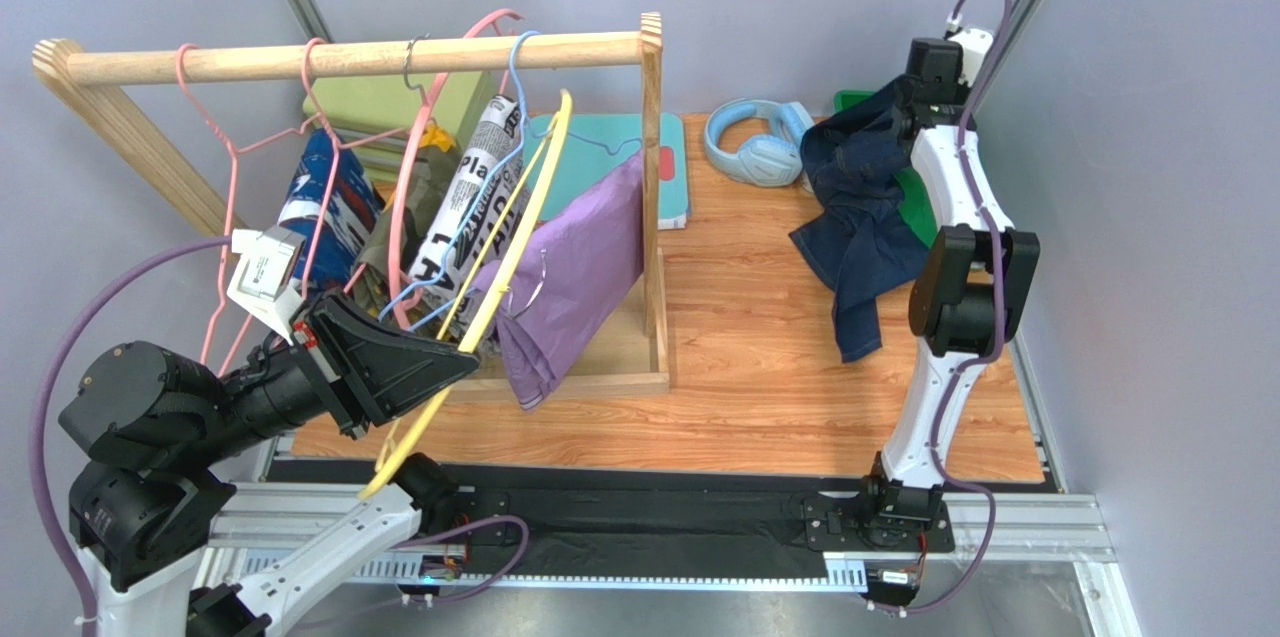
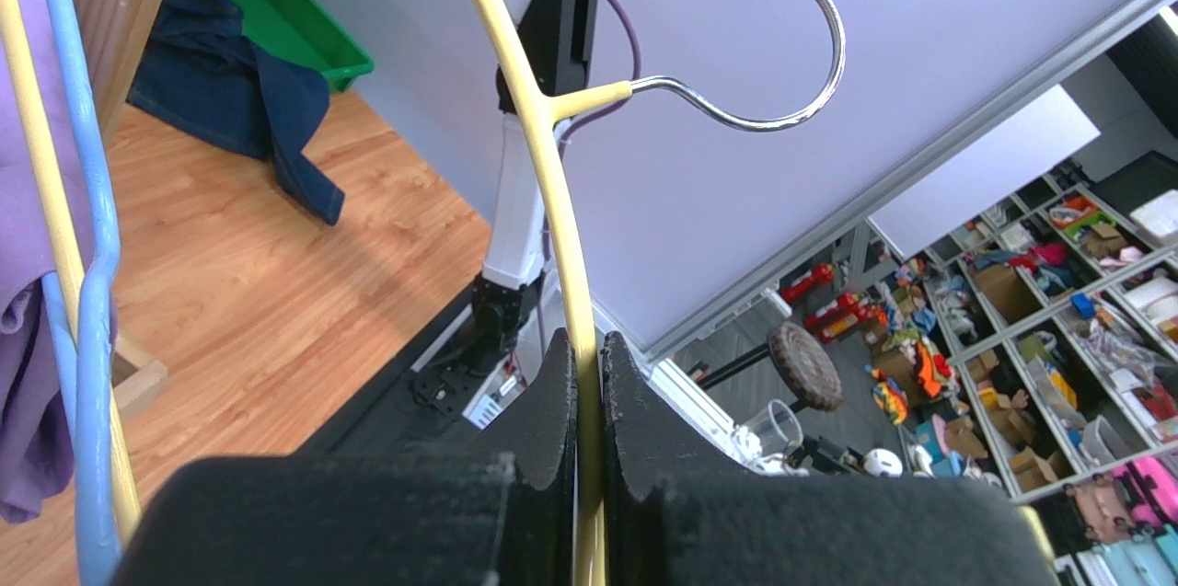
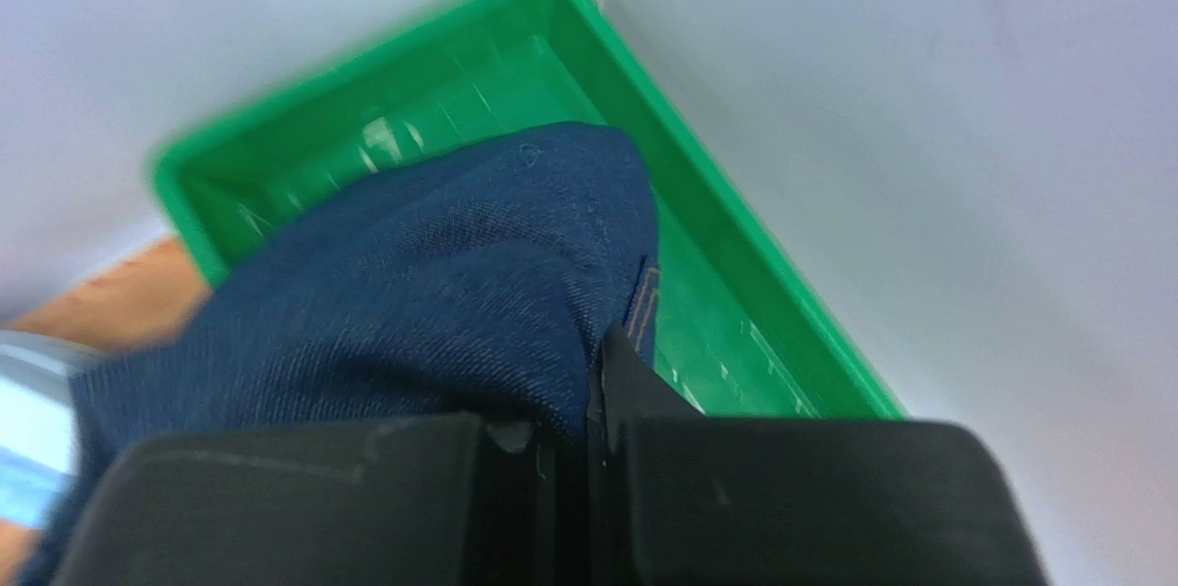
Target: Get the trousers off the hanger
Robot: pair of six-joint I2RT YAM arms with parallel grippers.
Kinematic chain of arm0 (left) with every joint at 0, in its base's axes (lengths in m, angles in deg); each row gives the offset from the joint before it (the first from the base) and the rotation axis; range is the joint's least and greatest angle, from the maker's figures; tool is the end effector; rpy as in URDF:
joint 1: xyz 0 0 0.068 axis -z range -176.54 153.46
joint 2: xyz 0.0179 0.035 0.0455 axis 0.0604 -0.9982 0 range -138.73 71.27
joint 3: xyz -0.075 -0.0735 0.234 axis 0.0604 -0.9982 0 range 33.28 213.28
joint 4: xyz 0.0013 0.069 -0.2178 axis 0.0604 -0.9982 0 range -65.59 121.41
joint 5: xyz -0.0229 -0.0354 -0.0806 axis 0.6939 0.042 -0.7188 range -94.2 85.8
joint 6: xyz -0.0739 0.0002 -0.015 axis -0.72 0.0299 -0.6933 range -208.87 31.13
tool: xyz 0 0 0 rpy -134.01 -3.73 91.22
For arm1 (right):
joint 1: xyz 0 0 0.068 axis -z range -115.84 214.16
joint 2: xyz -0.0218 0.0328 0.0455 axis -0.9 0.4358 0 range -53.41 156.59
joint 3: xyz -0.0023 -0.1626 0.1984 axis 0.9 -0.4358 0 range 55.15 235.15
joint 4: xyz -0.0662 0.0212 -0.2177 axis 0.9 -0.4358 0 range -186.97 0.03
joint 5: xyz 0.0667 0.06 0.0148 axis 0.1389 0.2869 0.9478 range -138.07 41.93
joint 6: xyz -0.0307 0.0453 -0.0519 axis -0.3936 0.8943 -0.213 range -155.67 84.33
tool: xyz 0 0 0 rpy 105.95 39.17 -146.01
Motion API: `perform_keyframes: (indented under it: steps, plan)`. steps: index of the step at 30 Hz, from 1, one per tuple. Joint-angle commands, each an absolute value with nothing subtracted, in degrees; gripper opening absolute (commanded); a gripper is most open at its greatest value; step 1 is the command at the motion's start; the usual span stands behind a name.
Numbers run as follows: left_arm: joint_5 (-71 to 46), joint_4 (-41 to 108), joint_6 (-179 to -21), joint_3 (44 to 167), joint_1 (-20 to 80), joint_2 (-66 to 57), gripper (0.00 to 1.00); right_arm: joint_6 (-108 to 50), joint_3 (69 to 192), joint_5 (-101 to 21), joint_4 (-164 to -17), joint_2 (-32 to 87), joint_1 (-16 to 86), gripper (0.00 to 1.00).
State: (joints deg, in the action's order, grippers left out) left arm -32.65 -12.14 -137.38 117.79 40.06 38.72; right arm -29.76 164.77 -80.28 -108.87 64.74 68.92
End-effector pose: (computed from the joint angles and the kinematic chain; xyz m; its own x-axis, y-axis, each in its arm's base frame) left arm -0.0004 -0.0376 0.4675 -0.5981 -0.3761 -0.7076 0.6859 0.2163 -0.6948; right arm 0.4618 -0.0724 0.3008 -0.4008 0.1209 -0.9082 0.5861 0.7957 -0.1527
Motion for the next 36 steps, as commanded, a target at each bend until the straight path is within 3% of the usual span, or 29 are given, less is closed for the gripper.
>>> perform_keyframes:
  steps: [1,9,13,17,21,24,27,28,31,34,36]
  plan:
    - [-39.1,-6.6,-133.9,120.5,40.3,38.8,0.0,-18.2,169.0,-77.5,-123.3,68.1,71.8,0.0]
    - [-39.5,-6.6,-135.4,119.2,40.4,39.5,0.0,-9.1,167.0,-79.3,-133.6,67.7,78.5,0.0]
    - [-39.4,-6.7,-135.5,119.2,40.4,40.0,0.0,-10.2,164.6,-89.5,-132.6,64.4,78.5,0.0]
    - [-39.1,-7.2,-135.6,118.9,40.4,40.3,0.0,-14.5,162.2,-90.5,-128.3,60.3,78.1,0.0]
    - [-38.1,-7.1,-135.9,118.3,40.4,40.7,0.0,-18.2,167.6,-83.9,-131.2,65.8,77.2,0.02]
    - [-38.0,-6.7,-136.3,118.0,40.4,40.8,0.0,-17.1,177.5,-80.2,-142.6,73.6,76.3,0.08]
    - [-38.1,-6.5,-136.9,117.9,40.4,40.7,0.0,-15.7,177.7,-77.2,-147.1,73.9,75.9,0.3]
    - [-38.1,-6.4,-137.0,117.8,40.4,40.6,0.0,-15.1,176.4,-75.9,-146.8,73.1,75.9,0.45]
    - [-38.5,-6.1,-137.8,117.8,40.4,40.4,0.0,-15.4,170.9,-79.0,-146.3,67.6,74.7,0.72]
    - [-38.8,-5.9,-138.3,117.6,40.4,40.5,0.0,-16.3,164.3,-84.7,-145.3,60.3,71.8,0.84]
    - [-39.0,-5.1,-138.6,117.0,40.3,40.7,0.0,-16.5,159.1,-86.3,-144.9,54.6,69.7,0.86]
